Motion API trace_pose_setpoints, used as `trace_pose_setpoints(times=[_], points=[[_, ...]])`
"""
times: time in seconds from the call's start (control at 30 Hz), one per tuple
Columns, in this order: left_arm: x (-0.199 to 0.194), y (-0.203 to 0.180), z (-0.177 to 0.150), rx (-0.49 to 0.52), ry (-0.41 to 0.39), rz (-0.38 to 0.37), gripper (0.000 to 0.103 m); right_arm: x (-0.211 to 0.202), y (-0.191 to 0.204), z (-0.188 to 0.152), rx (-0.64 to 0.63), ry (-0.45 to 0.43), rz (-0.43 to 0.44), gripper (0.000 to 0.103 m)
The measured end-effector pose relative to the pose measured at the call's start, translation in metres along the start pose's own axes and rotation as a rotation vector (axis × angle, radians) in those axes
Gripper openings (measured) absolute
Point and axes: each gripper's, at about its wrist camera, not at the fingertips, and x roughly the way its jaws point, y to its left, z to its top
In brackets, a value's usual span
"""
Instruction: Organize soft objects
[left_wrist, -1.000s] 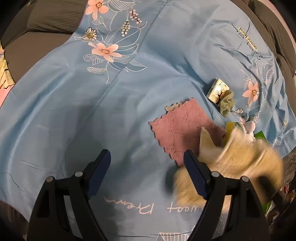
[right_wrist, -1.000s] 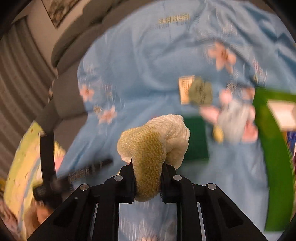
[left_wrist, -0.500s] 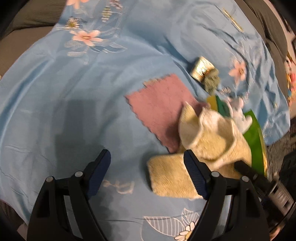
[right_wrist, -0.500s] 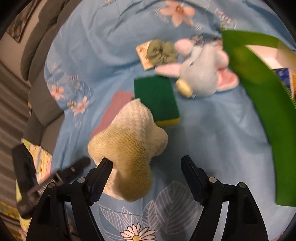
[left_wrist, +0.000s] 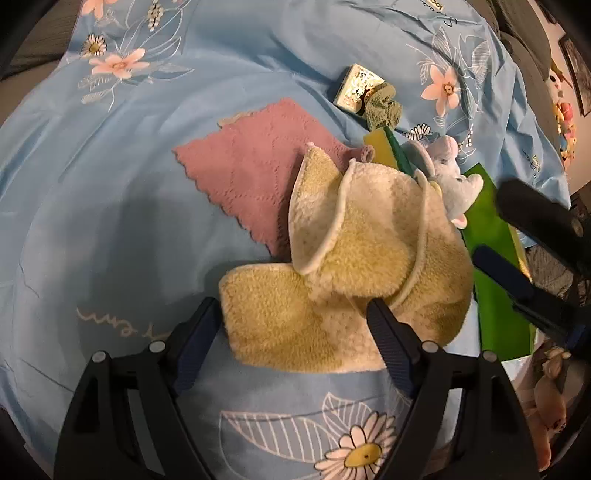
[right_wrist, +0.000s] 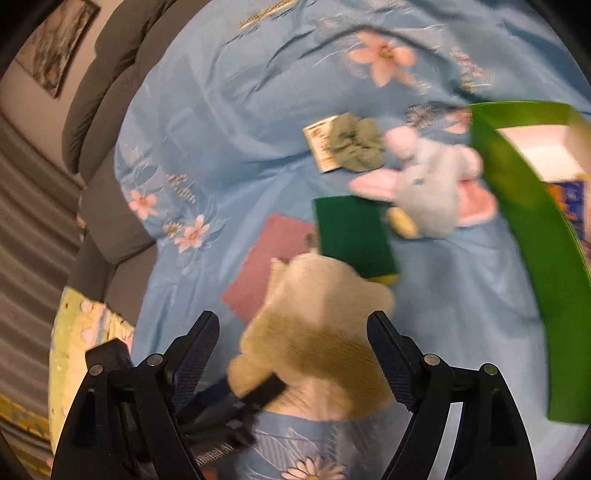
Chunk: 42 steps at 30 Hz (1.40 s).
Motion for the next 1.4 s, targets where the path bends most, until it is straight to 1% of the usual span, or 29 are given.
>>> trace_pose_setpoints(times=[0.1,0.13,0.17,0.2,0.23,0.27,0.3,0.33,0.37,0.4,0.43,0.47,0.5,0.6,0.63,0.7,0.77,0.87,1.03,1.13,1.23,1.4], points=[[0.003,-0.003,0.0,0.012,-0.024,0.01,0.081,0.023,-0.002,0.0,-0.016,0.032,-0.083,0.083],[0.003,-0.003,0.0,0.01,-0.032,0.009,0.08,0.032,-0.005,-0.003,-0.014,0.054,-0.092,0.083],[0.004,-0.003,0.001,0.007,-0.036,0.01,0.08,0.04,-0.009,-0.005,-0.009,0.077,-0.086,0.082],[0.004,-0.003,0.001,-0.005,-0.048,0.01,0.08,0.048,-0.013,-0.008,0.002,0.103,-0.076,0.076],[0.005,-0.004,0.002,-0.009,-0.058,0.006,0.08,0.056,-0.017,-0.011,0.013,0.132,-0.059,0.073],[0.008,-0.005,0.003,-0.002,-0.064,0.011,0.079,0.063,-0.02,-0.014,0.021,0.151,-0.042,0.072],[0.009,-0.007,0.003,0.007,-0.073,0.019,0.079,0.064,-0.022,-0.015,0.021,0.14,-0.034,0.071],[0.01,-0.01,0.002,0.024,-0.094,0.024,0.079,0.062,-0.023,-0.015,0.021,0.141,-0.02,0.066],[0.01,-0.012,0.002,0.031,-0.098,0.015,0.076,0.061,-0.024,-0.015,0.024,0.146,-0.003,0.062],[0.01,-0.014,0.003,0.033,-0.098,-0.008,0.073,0.06,-0.025,-0.015,0.03,0.152,0.022,0.054],[0.009,-0.016,0.004,0.04,-0.092,-0.028,0.059,0.06,-0.028,-0.016,0.048,0.176,0.075,0.051],[0.009,-0.018,0.005,0.044,-0.082,-0.055,0.049,0.06,-0.03,-0.016,0.062,0.185,0.096,0.05],[0.008,-0.022,0.006,0.049,-0.072,-0.062,0.046,0.059,-0.031,-0.017,0.066,0.182,0.1,0.049],[-0.002,-0.031,0.007,0.067,-0.093,-0.045,0.039,0.054,-0.034,-0.018,0.087,0.181,0.13,0.047],[-0.005,-0.034,0.007,0.072,-0.093,-0.046,0.035,0.053,-0.033,-0.018,0.09,0.182,0.143,0.047],[-0.017,-0.047,0.011,0.11,-0.105,-0.035,0.031,0.044,-0.034,-0.017,0.1,0.174,0.167,0.047],[-0.026,-0.058,0.011,0.136,-0.123,-0.026,0.031,0.029,-0.032,-0.015,0.096,0.145,0.183,0.047],[-0.041,-0.079,0.013,0.181,-0.168,-0.036,0.031,0.005,-0.031,-0.01,0.086,0.086,0.203,0.047],[-0.046,-0.118,0.019,0.242,-0.205,-0.077,0.031,-0.043,-0.042,0.003,0.092,-0.052,0.179,0.047],[-0.043,-0.147,0.028,0.289,-0.21,-0.103,0.031,-0.071,-0.056,0.014,0.108,-0.137,0.154,0.047],[-0.043,-0.177,0.035,0.346,-0.222,-0.132,0.03,-0.096,-0.077,0.025,0.146,-0.208,0.153,0.047],[-0.034,-0.228,0.052,0.409,-0.21,-0.195,0.03,-0.128,-0.104,0.044,0.198,-0.312,0.117,0.047]])
